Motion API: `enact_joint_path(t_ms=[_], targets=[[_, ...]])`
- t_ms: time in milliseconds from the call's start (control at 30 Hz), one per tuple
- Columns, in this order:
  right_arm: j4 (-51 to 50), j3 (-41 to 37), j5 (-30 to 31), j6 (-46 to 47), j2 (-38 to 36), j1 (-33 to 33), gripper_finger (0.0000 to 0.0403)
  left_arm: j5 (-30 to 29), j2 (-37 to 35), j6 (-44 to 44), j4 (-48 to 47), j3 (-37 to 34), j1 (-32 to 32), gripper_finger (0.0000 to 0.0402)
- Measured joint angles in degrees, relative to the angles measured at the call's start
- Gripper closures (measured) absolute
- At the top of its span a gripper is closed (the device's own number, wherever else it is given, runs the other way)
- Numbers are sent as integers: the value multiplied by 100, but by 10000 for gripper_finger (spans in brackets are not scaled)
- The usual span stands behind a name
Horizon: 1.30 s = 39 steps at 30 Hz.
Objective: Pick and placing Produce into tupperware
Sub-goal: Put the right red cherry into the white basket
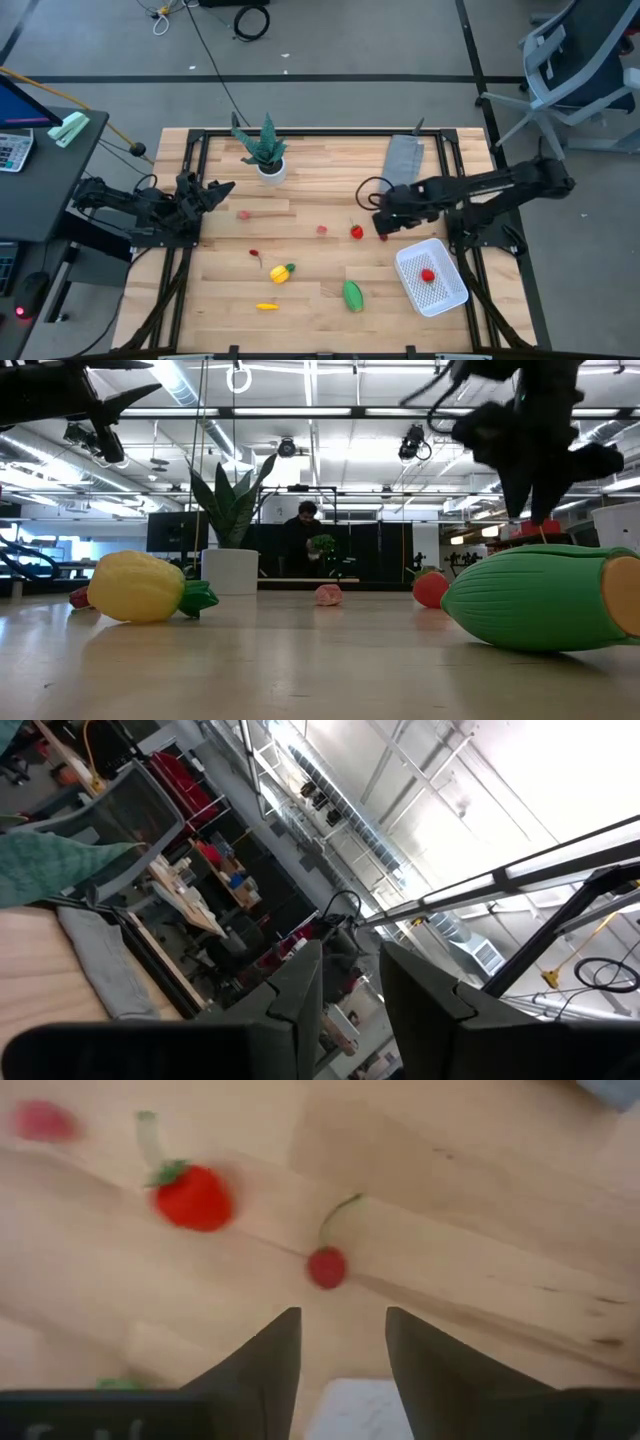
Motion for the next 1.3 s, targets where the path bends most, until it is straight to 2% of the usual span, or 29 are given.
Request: enact_joint_path(t_ms=[300, 667, 1300], targets=[[1223, -235, -380, -587, 578, -372, 227, 0, 0, 130, -22, 0, 2, 292], [1243, -244, -380, -797, 1248, -370, 226, 0, 0, 164, -26, 0, 0, 292], [1474, -246, -294, -760, 1641, -363, 233, 2, 2, 164, -37, 0, 1, 292]])
